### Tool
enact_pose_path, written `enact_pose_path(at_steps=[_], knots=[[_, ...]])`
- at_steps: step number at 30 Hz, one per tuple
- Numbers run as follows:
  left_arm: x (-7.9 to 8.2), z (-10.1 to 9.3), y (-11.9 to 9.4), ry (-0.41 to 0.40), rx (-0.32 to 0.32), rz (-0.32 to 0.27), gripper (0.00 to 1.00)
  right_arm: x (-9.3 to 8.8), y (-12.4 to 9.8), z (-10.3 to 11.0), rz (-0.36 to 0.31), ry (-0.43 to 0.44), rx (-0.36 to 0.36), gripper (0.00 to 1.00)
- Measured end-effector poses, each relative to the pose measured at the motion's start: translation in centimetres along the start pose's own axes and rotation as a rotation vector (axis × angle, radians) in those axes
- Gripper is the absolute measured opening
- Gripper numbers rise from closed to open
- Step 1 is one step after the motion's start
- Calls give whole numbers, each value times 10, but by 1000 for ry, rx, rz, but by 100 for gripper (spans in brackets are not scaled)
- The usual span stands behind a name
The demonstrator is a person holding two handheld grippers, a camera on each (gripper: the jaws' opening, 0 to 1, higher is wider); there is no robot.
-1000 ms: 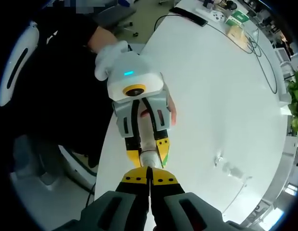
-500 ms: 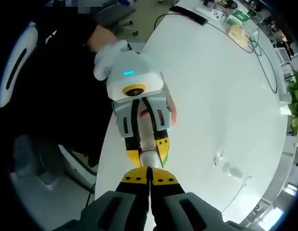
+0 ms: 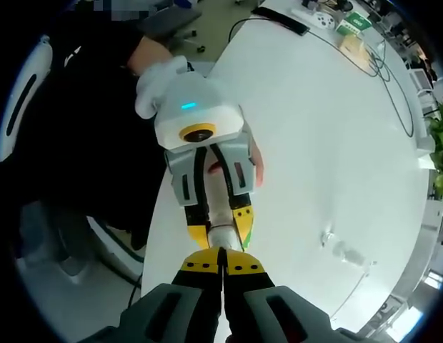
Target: Clamp pump bottle remove cover press pump head put on cover
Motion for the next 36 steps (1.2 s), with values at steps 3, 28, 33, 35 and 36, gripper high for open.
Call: enact_pose_path(at_steps=[3, 28, 33, 35, 36], knots=[[0, 0, 0, 0, 0, 0, 14, -1, -5, 1, -9, -11, -7, 0], [-1, 1, 0, 0, -1, 0, 14, -1, -6, 1, -9, -8, -4, 0], [-1, 1, 0, 0, -1, 0, 14, -1, -6, 0, -7, -10, -2, 0], [0, 0, 0, 0, -1, 0, 14, -1, -6, 0, -7, -10, -2, 0], [-1, 1, 0, 1, -1, 0, 14, -1, -6, 0, -7, -9, -2, 0]])
Point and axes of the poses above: the point that each gripper's makers call its tool centre point, and the gripper's own axes: y roughly forward along the fingers, z roughly to its left, x roughly out of its top, the point moved 8 cm from there along -y, roughly backward along the fingers, and after that the axes turned 1 degree about z, right-handed, at the moved point
